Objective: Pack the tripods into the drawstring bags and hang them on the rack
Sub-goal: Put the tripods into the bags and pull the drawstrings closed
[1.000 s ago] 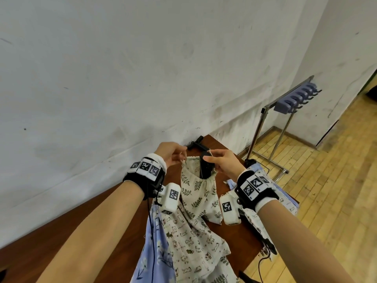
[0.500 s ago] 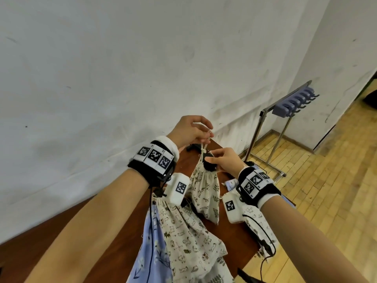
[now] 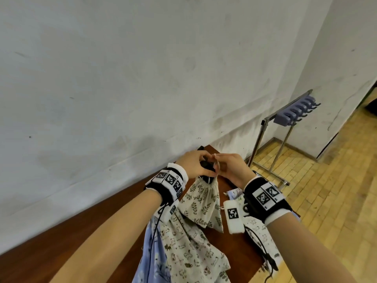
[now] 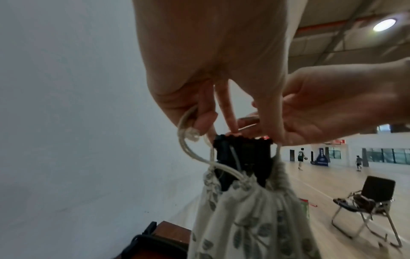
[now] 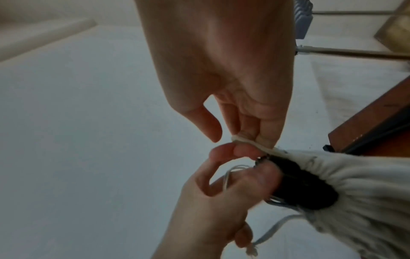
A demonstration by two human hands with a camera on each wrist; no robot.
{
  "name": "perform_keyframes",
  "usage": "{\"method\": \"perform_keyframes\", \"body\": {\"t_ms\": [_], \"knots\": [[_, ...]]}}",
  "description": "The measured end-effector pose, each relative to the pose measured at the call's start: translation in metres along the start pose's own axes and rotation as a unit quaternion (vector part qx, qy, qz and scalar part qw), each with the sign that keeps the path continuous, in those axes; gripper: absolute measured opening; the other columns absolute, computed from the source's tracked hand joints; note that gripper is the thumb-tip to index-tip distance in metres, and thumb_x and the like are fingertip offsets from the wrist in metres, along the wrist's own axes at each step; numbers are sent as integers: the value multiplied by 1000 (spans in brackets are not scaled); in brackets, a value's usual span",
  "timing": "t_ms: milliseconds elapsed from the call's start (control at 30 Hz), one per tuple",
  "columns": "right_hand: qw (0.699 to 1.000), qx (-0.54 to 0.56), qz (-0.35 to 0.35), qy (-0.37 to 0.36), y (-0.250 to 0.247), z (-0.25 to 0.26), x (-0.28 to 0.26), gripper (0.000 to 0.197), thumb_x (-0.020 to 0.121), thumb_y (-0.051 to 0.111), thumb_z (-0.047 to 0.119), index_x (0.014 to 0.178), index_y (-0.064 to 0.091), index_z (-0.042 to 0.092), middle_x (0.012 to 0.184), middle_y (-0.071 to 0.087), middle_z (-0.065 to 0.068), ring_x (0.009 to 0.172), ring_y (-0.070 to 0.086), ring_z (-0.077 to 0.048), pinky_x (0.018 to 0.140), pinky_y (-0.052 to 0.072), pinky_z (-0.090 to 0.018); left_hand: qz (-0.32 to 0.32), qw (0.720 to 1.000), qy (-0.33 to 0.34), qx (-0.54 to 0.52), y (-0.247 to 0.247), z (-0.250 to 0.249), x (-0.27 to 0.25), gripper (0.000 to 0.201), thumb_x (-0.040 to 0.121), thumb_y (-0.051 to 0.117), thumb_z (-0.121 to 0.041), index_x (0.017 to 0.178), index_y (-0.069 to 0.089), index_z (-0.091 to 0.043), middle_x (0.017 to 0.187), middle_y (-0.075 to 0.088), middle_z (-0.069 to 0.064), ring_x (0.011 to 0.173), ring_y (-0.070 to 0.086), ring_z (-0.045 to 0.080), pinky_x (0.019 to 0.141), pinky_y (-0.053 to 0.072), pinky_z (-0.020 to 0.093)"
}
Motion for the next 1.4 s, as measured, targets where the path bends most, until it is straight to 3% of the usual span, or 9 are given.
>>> {"method": "perform_keyframes", "body": {"t_ms": [300, 400, 633, 800, 900, 1033, 1133, 1300, 1400], "knots": [[994, 86, -35, 61, -24, 21, -2, 12, 95, 52, 10, 91, 57, -1, 87, 68, -14, 36, 33, -5, 35, 27, -15, 35, 965, 74, 249, -12, -4, 0, 29, 81, 61, -32, 109, 68, -32, 103, 65, -8, 91, 61, 18, 68, 43, 26], [994, 61, -27, 87, -19, 30, -2, 14, 98, 44, 8, 86, 51, 3, 79, 65, -13, 32, 28, -4, 30, 23, -15, 66, 940, 113, 316, -8, -12, 2, 14, 82, 58, -26, 88, 69, -22, 82, 64, -3, 78, 63, 24, 58, 41, 27], [996, 20, 1, 92, 26, 38, -5, 26, 96, 33, -1, 75, 46, 6, 48, 44, -1, 29, 24, -5, 32, 19, -16, 76, 898, 149, 407, 3, -36, 6, 24, 88, 55, -30, 94, 66, -10, 97, 66, 8, 90, 63, 30, 66, 42, 33], [987, 125, 5, 96, 26, 45, 0, 15, 88, 35, 1, 80, 37, 13, 60, 43, -6, 38, 24, -8, 38, 23, -19, 87, 919, 141, 358, 22, -36, 4, 17, 87, 53, -20, 73, 56, -12, 79, 61, 4, 82, 64, 30, 67, 49, 35], [977, 178, 35, 108, 24, 47, -2, 7, 86, 45, 8, 92, 40, 9, 73, 44, -8, 48, 33, -11, 51, 29, -22, 96, 909, 145, 380, 17, -35, 8, 13, 88, 54, -17, 89, 63, -8, 95, 66, 9, 90, 64, 29, 74, 52, 37], [974, 179, 79, 115, 10, 54, -1, 29, 87, 54, 17, 110, 44, 2, 84, 54, -12, 71, 52, -19, 70, 45, -27, 96, 961, 116, 233, 0, -19, 23, 24, 82, 66, -31, 99, 70, -14, 90, 70, 6, 81, 65, 24, 74, 53, 34], [982, 101, 105, 117, -2, 59, 0, 36, 88, 57, 25, 113, 50, 0, 96, 62, -16, 87, 61, -25, 84, 49, -32, 30, 996, -25, -84, -20, -5, 26, 40, 81, 72, -17, 120, 63, -13, 93, 71, 10, 59, 62, 10, 61, 51, 21], [979, -75, 151, 113, 0, 54, -4, 24, 90, 59, 34, 100, 60, 12, 110, 69, -14, 110, 64, -31, 106, 40, -43, 34, 850, -129, -510, -44, -18, 14, 30, 94, 55, -12, 121, 52, 0, 98, 67, 19, 79, 67, 24, 69, 58, 31], [978, -132, 144, 72, 5, 51, -5, 25, 91, 58, 30, 105, 65, 10, 112, 70, -15, 113, 63, -28, 111, 37, -43, 101, 846, -105, -513, -51, -26, 7, 30, 99, 43, -28, 121, 50, -9, 110, 66, 16, 100, 62, 25, 90, 48, 34]]}}
Point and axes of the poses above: each hand's wrist, its own x-axis towards the middle knuckle, its own y-axis out of the palm, z = x × y, the point moved 2 cm from there along x, towards the middle knuckle
